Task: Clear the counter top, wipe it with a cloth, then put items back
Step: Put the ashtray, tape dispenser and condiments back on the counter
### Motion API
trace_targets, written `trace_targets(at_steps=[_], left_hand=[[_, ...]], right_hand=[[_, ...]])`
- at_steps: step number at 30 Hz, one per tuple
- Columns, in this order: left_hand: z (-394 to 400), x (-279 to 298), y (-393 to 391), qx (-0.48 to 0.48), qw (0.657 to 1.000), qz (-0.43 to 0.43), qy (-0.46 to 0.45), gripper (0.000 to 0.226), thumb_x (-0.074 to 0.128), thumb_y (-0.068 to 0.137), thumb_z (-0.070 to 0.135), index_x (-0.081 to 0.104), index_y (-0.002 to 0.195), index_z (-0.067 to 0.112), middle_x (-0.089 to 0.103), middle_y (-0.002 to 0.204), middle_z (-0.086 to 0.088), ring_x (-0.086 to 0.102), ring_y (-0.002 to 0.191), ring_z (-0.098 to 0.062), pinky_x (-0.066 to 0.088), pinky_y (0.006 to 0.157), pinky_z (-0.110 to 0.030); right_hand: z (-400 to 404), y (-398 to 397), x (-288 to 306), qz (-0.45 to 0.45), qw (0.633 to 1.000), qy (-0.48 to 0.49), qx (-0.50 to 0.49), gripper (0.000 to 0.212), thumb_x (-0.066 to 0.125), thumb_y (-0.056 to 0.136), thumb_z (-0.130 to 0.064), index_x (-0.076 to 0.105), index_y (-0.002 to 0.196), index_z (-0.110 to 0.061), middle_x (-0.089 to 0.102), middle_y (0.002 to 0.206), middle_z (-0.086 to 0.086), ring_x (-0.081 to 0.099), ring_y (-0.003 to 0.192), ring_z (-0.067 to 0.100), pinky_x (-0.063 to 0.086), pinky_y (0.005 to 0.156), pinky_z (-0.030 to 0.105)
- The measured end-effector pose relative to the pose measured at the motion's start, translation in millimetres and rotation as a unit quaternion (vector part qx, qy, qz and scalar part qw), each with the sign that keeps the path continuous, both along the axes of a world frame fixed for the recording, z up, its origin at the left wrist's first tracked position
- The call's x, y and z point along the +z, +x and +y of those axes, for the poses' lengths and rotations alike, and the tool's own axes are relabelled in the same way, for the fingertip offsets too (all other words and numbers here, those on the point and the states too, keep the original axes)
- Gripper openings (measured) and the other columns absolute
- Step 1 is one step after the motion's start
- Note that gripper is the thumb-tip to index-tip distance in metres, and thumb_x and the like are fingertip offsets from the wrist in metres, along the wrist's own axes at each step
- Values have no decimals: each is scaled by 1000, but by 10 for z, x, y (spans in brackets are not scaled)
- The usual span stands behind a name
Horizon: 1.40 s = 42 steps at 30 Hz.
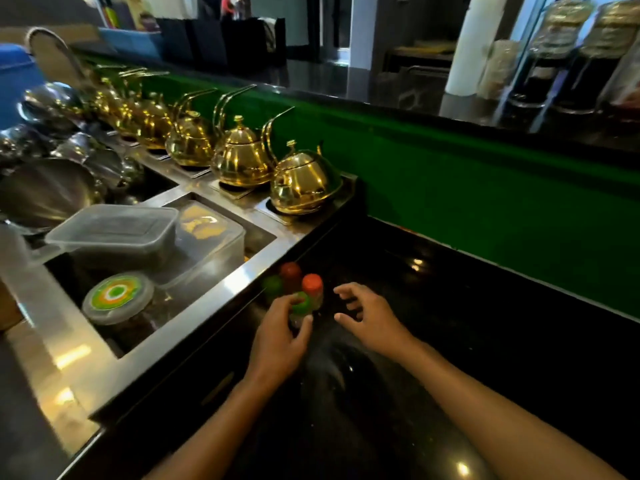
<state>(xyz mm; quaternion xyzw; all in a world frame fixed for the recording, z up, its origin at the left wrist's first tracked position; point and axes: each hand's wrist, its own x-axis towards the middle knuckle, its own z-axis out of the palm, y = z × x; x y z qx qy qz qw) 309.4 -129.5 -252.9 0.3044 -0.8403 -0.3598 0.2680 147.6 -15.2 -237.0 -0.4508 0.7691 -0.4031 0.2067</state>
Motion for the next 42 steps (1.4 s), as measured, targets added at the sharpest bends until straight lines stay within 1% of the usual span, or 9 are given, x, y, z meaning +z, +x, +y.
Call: trace_targets(at_steps=[5, 8, 12, 18, 27, 29, 32, 36, 42], left_hand=[[35, -483, 50, 130, 986, 26, 104, 48, 71, 85, 25, 51, 128, 18, 55, 126, -1, 54, 117, -14, 47, 99, -34], [80, -648, 6, 152, 971, 44, 182, 51, 70, 86, 26, 46, 131, 20, 54, 129, 0, 54, 119, -16, 45, 100, -32], [73, -760, -54, 194, 958, 56, 204, 54, 75, 82, 26, 46, 128, 28, 53, 122, 10, 55, 113, -14, 41, 92, -25], [15, -789, -249, 204, 964, 23, 171, 74, 80, 76, 34, 43, 138, 19, 51, 139, -1, 49, 127, -20, 38, 107, -45], [-22, -720, -522, 172, 967, 61, 180, 68, 79, 78, 14, 45, 137, 4, 50, 138, -16, 45, 130, -30, 31, 108, -30], [-56, -762, -554, 144, 974, 58, 167, 58, 76, 80, 15, 50, 131, 8, 56, 129, -13, 53, 120, -29, 39, 103, -34], [-33, -810, -604, 49, 982, 38, 177, 51, 75, 80, 17, 52, 126, 15, 60, 118, -3, 57, 109, -16, 42, 93, -25], [165, -864, -652, -117, 979, -11, 168, 53, 76, 80, 17, 52, 126, 23, 61, 118, 7, 58, 109, -8, 49, 95, -27], [639, -780, -606, -281, 948, -40, 145, 51, 75, 83, 23, 51, 129, 23, 58, 119, 10, 51, 110, 10, 40, 89, -5]], right_hand=[[-469, 62, -336, -1, 998, 53, -13, 62, 66, 87, -13, 40, 140, -27, 44, 132, -4, 46, 120, 9, 42, 100, 28], [-711, -6, -436, -1, 997, 65, -34, 70, 62, 86, -7, 32, 146, -29, 39, 143, 4, 42, 132, 20, 38, 110, 42], [-898, -63, -444, 67, 994, 81, -6, 64, 59, 88, -11, 36, 144, -32, 42, 143, 2, 45, 129, 25, 38, 109, 43], [-918, -94, -358, 140, 984, 112, 10, 50, 58, 91, -19, 42, 136, -33, 48, 132, 0, 50, 118, 27, 46, 97, 45], [-261, -98, -278, 177, 972, 153, -5, 51, 57, 92, -20, 38, 135, -40, 42, 137, -9, 49, 121, 18, 45, 98, 42], [27, -108, -309, 162, 976, 144, -27, 50, 55, 94, -22, 36, 134, -45, 40, 137, -14, 49, 120, 13, 46, 98, 41], [469, -104, -353, 133, 981, 128, -60, 48, 50, 97, -25, 33, 134, -50, 35, 137, -20, 49, 117, 8, 48, 97, 40], [964, -49, -382, 128, 977, 139, -102, 46, 47, 98, -27, 31, 133, -53, 33, 136, -22, 49, 117, 8, 48, 96, 40], [1539, 179, -419, 90, 973, 135, -162, 53, 50, 97, -22, 31, 134, -54, 30, 139, -23, 40, 123, -2, 43, 101, 28]])
